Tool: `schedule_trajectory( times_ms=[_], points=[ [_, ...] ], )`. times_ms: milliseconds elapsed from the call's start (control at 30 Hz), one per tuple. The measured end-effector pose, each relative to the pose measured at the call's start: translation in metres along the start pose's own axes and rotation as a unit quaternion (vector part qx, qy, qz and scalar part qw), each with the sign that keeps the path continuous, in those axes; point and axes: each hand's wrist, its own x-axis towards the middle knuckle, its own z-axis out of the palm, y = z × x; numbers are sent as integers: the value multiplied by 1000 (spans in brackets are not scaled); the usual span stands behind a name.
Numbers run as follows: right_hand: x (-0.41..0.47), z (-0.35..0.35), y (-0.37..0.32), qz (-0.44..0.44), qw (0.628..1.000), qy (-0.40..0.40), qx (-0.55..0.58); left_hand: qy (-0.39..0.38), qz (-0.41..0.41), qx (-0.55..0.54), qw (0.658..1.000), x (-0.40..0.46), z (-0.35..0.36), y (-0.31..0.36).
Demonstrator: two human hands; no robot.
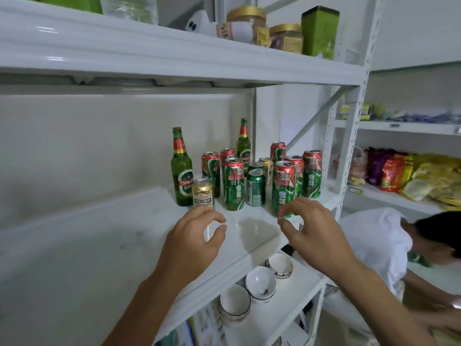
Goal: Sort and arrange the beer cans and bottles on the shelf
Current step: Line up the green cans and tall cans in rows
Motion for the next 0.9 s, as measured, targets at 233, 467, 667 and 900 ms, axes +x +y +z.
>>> schedule_trajectory(
  times_ms=[233, 467, 667, 900],
  points=[
    [37, -8, 27, -8, 999, 13, 48, 30, -30, -1, 999, 31, 13, 9],
    [98, 7, 35, -40, 997, 32, 52, 29, -35, 14, 999, 71, 9, -10],
    [139, 14, 45, -92, 995, 30, 24, 35, -31, 8, 999, 99, 24, -25],
    [199, -25, 87, -104, 993, 36, 33, 63, -54, 32, 996, 125, 55, -31]
  ],
)
